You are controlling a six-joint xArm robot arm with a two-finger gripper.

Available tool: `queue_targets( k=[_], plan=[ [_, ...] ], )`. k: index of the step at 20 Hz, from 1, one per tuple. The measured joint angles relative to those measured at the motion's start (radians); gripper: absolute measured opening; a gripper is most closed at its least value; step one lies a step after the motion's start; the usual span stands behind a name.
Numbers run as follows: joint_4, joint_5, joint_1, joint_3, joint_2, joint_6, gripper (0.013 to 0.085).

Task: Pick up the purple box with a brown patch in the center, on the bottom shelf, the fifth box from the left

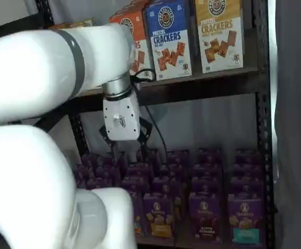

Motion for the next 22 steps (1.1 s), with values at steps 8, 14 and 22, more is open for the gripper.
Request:
queue_targets(
  k=[8,14,22],
  plan=[
    [-0.021,-0.008,0.018,0.008,0.009,0.021,0.0850],
    [-0.041,-0.075,0.033,0.052,0.042,0.040,0.0850],
    [-0.048,-0.223,0.037,0.103,0.133,0.049,0.0850]
  ],
)
